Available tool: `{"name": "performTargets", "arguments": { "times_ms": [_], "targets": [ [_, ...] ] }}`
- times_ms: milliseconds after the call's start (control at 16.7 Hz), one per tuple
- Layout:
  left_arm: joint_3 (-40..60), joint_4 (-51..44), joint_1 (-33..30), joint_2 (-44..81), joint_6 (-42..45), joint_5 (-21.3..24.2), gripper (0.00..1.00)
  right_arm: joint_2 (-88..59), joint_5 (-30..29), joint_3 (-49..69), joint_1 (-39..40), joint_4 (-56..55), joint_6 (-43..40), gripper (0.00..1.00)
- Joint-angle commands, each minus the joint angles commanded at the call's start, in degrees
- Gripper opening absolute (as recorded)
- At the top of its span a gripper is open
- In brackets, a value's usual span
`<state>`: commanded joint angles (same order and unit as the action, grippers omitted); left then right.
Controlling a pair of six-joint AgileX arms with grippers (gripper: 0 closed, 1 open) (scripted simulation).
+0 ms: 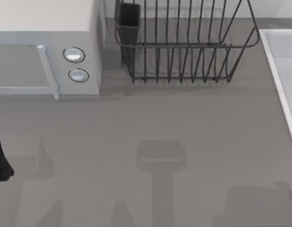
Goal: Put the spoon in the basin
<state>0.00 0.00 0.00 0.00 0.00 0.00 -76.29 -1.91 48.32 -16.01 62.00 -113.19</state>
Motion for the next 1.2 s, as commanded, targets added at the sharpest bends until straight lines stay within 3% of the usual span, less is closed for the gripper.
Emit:
{"name": "performTargets", "arguments": {
  "times_ms": [720,960,1200],
  "targets": [
    [0.00,0.00,0.00,0.00,0.00,0.00,1.00,-3.44,-0.07,8.69,0.25,6.41,0.31,0.00],
    [0.00,0.00,0.00,0.00,0.00,0.00,1.00,-16.01,-0.15,24.31,1.04,11.57,0.38,0.00],
    [0.00,0.00,0.00,0.00,0.00,0.00,1.00,-32.96,-0.21,48.55,2.40,18.50,1.17,0.00]
  ]
}}
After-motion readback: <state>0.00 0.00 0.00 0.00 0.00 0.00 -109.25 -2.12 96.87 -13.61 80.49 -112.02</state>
